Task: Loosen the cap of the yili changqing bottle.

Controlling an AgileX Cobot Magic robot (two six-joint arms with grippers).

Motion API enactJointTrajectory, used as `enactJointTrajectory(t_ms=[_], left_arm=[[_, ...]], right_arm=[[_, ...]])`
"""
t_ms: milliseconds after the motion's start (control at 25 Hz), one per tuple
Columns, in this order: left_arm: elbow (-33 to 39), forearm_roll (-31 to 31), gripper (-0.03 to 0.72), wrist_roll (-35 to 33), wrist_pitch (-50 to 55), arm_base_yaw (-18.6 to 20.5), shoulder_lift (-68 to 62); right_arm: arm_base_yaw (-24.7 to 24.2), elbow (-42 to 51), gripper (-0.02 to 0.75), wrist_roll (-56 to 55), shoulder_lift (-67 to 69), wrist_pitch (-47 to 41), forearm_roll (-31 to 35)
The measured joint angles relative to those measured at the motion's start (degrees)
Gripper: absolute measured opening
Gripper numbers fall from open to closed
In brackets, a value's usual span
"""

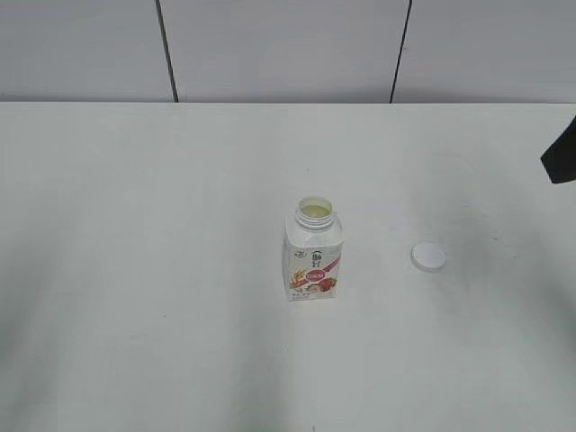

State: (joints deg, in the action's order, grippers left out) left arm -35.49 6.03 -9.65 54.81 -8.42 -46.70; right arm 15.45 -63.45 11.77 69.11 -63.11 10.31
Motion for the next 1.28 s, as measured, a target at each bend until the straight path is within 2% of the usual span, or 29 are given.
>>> enactJointTrajectory(t_ms=[120,440,600,960,1280], left_arm=[[3.91,1.12,0.533,0.00,-1.12,0.00,7.14],[4.29,6.01,0.533,0.00,1.11,0.00,17.75],[4.76,5.81,0.533,0.00,5.79,0.00,19.35],[4.89,5.36,0.533,0.00,5.86,0.00,20.72],[4.89,5.36,0.533,0.05,5.92,0.00,29.36]], right_arm=[[0.00,1.56,0.594,-0.35,-1.64,0.00,-0.06],[0.00,6.14,0.594,-1.34,-8.79,-0.55,-0.06],[0.00,9.72,0.594,-1.64,-13.74,-0.56,-0.06],[0.00,17.68,0.593,-1.77,-27.31,-0.07,-2.61],[0.00,26.36,0.592,-1.83,-37.33,-0.12,-3.52]])
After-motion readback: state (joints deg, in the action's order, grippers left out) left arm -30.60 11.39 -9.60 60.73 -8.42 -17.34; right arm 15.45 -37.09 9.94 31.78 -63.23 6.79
